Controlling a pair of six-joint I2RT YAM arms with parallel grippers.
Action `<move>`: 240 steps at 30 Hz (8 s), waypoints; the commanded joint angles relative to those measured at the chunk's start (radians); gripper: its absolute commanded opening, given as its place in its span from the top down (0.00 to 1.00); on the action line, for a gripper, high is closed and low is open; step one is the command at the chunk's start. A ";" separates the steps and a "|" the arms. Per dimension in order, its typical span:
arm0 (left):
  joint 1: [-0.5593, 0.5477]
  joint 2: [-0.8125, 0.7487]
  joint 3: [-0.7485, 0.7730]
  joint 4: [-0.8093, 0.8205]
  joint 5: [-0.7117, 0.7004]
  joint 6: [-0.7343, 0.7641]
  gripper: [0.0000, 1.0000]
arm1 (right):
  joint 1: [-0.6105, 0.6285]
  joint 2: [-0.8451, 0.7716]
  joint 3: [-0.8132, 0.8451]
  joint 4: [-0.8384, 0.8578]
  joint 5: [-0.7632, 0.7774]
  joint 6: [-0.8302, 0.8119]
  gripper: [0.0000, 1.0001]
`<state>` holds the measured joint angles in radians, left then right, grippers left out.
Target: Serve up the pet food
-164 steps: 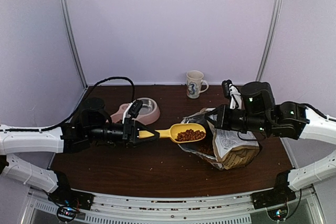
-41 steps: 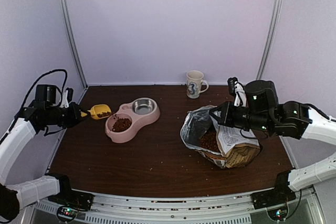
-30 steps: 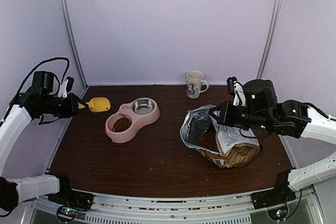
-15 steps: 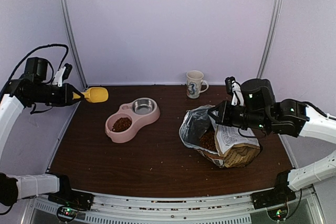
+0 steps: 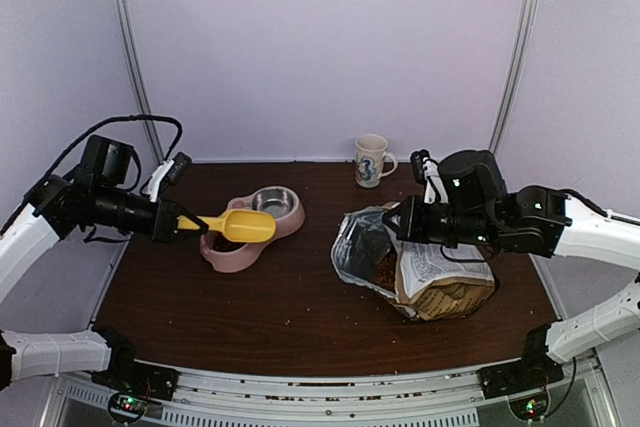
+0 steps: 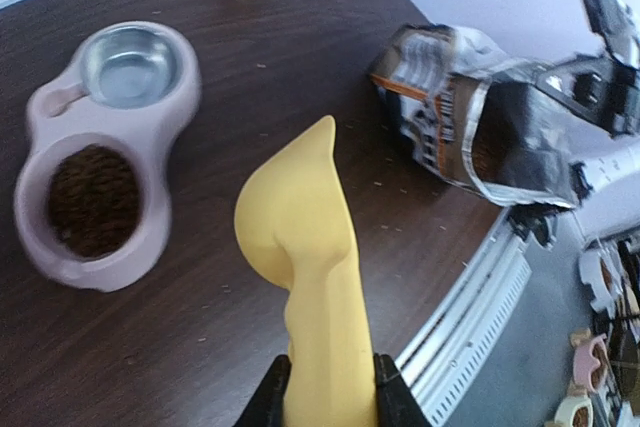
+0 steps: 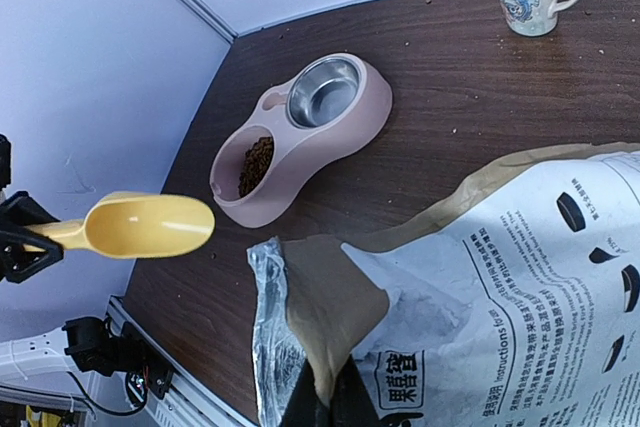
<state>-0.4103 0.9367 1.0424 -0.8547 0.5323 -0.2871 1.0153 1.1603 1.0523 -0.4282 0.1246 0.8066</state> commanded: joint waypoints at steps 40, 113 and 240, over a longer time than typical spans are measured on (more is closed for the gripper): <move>-0.837 0.910 0.255 0.848 -0.074 -0.164 1.00 | 0.147 0.029 0.039 0.075 0.022 0.003 1.00; -0.349 0.070 -0.515 1.342 0.086 -1.069 1.00 | 0.061 -0.183 -0.109 0.060 0.124 0.103 1.00; -0.826 0.707 0.174 0.696 -0.853 -0.202 1.00 | 0.134 0.018 0.025 0.104 0.010 -0.046 1.00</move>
<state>-1.2423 1.4967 1.1133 -0.2771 -0.2104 -0.5156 1.1248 1.2091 1.0183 -0.3935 0.1329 0.7616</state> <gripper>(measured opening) 0.230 0.019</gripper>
